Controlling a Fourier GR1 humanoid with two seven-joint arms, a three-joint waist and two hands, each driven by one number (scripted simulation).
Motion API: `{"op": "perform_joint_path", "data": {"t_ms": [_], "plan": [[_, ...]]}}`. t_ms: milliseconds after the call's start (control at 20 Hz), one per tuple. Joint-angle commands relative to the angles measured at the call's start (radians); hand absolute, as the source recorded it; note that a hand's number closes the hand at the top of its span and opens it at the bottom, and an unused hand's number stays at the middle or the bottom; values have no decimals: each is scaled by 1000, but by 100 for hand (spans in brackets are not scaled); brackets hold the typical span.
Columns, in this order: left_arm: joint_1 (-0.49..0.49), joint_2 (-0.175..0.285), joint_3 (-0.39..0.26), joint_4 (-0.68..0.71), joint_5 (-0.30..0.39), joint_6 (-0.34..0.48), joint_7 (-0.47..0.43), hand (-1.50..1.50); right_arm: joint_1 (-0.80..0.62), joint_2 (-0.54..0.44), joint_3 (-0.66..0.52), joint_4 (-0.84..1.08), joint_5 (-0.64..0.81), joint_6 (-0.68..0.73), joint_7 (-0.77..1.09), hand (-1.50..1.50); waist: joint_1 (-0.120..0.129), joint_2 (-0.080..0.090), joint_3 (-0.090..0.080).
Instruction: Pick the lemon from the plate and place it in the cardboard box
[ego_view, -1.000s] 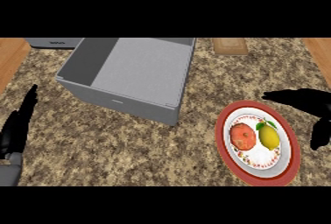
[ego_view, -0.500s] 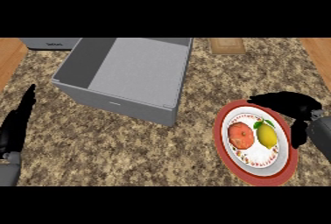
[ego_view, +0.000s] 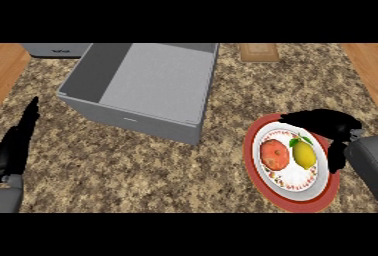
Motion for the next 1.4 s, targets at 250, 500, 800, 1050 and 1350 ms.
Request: {"op": "perform_joint_path", "data": {"t_ms": [250, 500, 800, 1050, 1350], "plan": [[5, -17, 38, 18, -21, -20, -48, 0, 46, 31, -70, -169, -5, 134, -26, -150, -2, -1, 0], [-18, -53, 18, 10, -62, 2, 16, 0, 162, 18, -32, -289, 66, 141, 40, -150, -8, -2, 0], [26, -37, 41, -77, -58, -33, 25, 0, 167, 81, -46, -204, 151, 115, 123, -150, 1, -1, 0], [-20, -48, 68, 27, -67, -47, -25, 0, 102, 124, -88, -93, 213, 42, 75, 150, 1, 1, 0], [-17, -46, 76, 48, -58, -58, -55, 0, 77, 205, -81, 45, 289, -308, 57, 150, 7, 4, 1]]}}
